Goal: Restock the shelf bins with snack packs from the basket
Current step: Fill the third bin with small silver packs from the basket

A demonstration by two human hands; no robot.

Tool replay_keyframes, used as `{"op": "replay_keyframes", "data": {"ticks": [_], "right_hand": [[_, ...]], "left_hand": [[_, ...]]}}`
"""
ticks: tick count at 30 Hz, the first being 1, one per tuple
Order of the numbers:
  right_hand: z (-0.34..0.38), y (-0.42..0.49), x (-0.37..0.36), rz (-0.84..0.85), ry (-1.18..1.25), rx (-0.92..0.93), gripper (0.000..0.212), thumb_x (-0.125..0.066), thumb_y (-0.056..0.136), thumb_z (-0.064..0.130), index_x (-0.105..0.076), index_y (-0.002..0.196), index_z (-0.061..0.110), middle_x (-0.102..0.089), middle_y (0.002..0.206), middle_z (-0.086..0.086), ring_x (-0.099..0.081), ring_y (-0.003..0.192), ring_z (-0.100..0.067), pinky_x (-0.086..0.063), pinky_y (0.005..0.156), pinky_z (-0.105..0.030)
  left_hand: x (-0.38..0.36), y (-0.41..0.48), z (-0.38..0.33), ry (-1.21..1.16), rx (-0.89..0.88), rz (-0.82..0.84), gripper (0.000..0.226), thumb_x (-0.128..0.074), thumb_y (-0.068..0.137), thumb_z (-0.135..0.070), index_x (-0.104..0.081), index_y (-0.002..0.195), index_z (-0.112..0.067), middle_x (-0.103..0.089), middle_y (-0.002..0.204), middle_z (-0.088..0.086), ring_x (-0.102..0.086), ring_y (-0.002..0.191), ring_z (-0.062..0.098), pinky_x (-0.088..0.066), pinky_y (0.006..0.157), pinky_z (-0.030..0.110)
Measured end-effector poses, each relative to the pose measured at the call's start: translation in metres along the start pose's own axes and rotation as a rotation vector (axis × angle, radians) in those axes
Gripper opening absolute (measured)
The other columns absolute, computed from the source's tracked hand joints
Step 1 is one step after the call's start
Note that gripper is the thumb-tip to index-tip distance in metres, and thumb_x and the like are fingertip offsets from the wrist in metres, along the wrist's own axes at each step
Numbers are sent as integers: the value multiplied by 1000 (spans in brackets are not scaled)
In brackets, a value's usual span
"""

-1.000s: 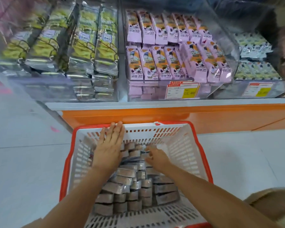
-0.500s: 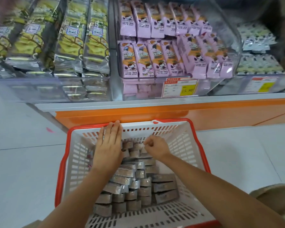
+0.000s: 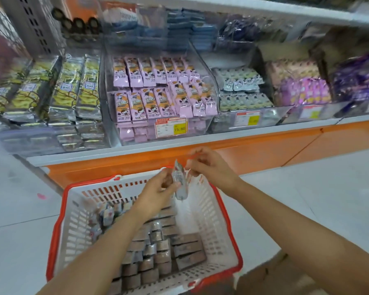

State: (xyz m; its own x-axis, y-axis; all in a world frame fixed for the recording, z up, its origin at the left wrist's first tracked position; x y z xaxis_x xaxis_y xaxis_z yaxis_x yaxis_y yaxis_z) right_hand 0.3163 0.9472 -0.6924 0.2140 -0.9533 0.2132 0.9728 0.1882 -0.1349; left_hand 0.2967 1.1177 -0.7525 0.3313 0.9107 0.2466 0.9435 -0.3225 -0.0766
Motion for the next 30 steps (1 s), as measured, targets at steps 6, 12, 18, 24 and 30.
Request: {"op": "replay_keyframes", "data": {"ticks": [6, 12, 18, 24, 30], "right_hand": [[0, -38, 22, 31, -285, 113, 39, -80, 78, 9, -55, 107, 16, -60, 99, 4, -54, 78, 0, -45, 70, -19], [24, -53, 42, -100, -298, 259, 29, -79, 78, 6, -61, 99, 17, -63, 92, 4, -56, 76, -4, -48, 69, -20], [63, -35, 99, -372, -265, 387, 32, -75, 79, -1, -59, 97, 20, -62, 87, 1, -58, 75, -12, -49, 67, -21], [89, 49, 146, -604, -438, 313, 16, -74, 85, 20, -65, 97, 16, -58, 74, 4, -52, 62, -4, -49, 63, -18], [92, 141, 148, -607, -712, 217, 22, -73, 84, 29, -68, 101, 15, -62, 77, -2, -60, 74, -18, -46, 70, -29]], "left_hand": [[-6, 0, -43, -255, 14, 14, 20, -49, 100, -5, -58, 118, -7, -71, 110, -3, -65, 103, 1, -46, 88, 11], [-16, 7, -74, -188, -55, 50, 28, -49, 102, -15, -53, 130, -14, -65, 122, -8, -60, 111, -4, -45, 96, 14], [14, 24, -99, 668, -493, -550, 44, -50, 90, -17, -54, 134, -16, -53, 135, 0, -40, 133, 19, -28, 113, 42], [26, 45, -84, 1134, -399, -482, 82, -64, 81, -12, -27, 155, -10, -27, 160, 13, -21, 149, 32, -6, 123, 51], [28, 51, -78, 1231, -441, -522, 85, -67, 73, -10, -34, 152, -7, -39, 153, 16, -34, 140, 35, -18, 119, 52]]}}
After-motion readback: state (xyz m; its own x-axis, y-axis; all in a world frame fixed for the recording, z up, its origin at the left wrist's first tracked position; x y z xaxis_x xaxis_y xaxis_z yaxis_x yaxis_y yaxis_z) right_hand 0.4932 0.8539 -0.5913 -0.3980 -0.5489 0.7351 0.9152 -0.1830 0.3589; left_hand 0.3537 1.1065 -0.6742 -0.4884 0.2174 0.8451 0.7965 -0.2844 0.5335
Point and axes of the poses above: each hand's wrist, its own y-axis towards the middle knuckle, its own x-axis out of the back of the hand, z = x × y, the point moved 3 cm from there along y, towards the middle knuckle
